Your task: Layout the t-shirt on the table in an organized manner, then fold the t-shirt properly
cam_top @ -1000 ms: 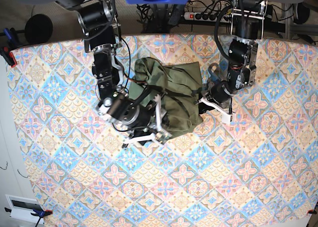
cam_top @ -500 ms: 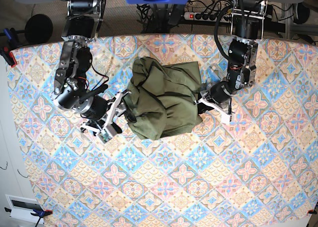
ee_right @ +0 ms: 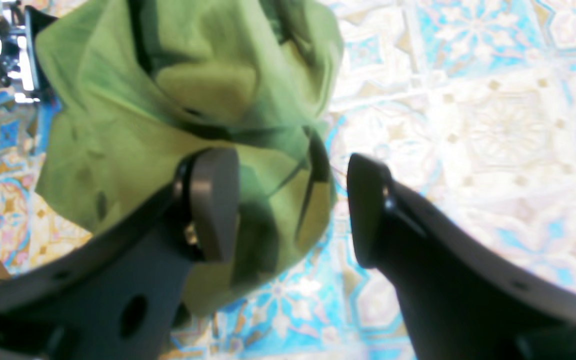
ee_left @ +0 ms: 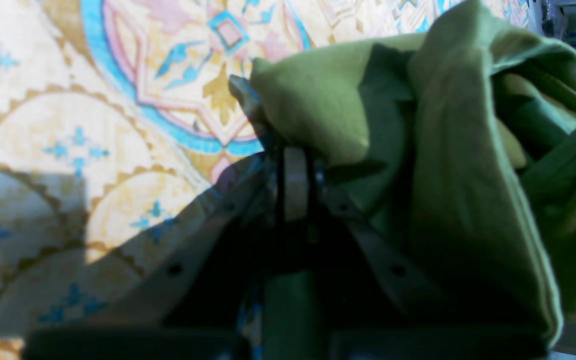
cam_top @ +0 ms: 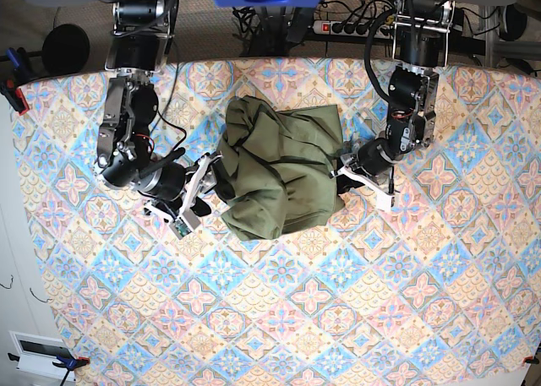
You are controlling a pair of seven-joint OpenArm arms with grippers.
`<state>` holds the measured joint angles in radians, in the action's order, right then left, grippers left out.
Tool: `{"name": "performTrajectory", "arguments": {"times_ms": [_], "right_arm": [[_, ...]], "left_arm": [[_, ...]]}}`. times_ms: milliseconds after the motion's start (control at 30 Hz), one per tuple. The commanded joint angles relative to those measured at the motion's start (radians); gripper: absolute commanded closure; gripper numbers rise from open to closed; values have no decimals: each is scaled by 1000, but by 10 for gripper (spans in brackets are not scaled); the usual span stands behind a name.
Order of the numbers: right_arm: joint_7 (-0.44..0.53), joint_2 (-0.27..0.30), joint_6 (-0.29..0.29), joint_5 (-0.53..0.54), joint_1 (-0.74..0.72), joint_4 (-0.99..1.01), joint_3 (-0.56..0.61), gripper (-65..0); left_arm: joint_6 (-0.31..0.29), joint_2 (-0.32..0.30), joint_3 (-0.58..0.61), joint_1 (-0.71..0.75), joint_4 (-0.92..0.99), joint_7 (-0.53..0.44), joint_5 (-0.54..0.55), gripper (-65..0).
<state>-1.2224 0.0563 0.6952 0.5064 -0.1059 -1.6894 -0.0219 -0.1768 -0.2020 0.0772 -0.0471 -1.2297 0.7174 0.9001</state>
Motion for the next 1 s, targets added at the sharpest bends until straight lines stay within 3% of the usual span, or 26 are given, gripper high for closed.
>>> {"name": "performTrajectory", "arguments": {"times_ms": [0, 300, 500, 700, 867, 967], "right_arm": [[17, 3, 3, 15, -16, 13, 24, -334], [14, -2, 3, 38, -38, 53, 204, -336], [13, -72, 3, 97, -74, 50, 327, -335], [13, -77, 3, 97, -137, 59, 481, -334], [-21, -71, 3, 97, -153, 58, 498, -334], [-21, -56, 3, 96, -151, 41, 451, -334]], "left_arm": [[0, -1, 5, -7, -9, 15, 7, -7], [0, -1, 5, -7, -11, 15, 7, -7], [0, -1, 6, -7, -9, 12, 6, -7], [-5, -7, -7, -6, -29, 11, 21, -7], [-8, -9, -129, 51, -111, 17, 78, -7], [-8, -35, -156, 80, -190, 60, 86, -7]]}}
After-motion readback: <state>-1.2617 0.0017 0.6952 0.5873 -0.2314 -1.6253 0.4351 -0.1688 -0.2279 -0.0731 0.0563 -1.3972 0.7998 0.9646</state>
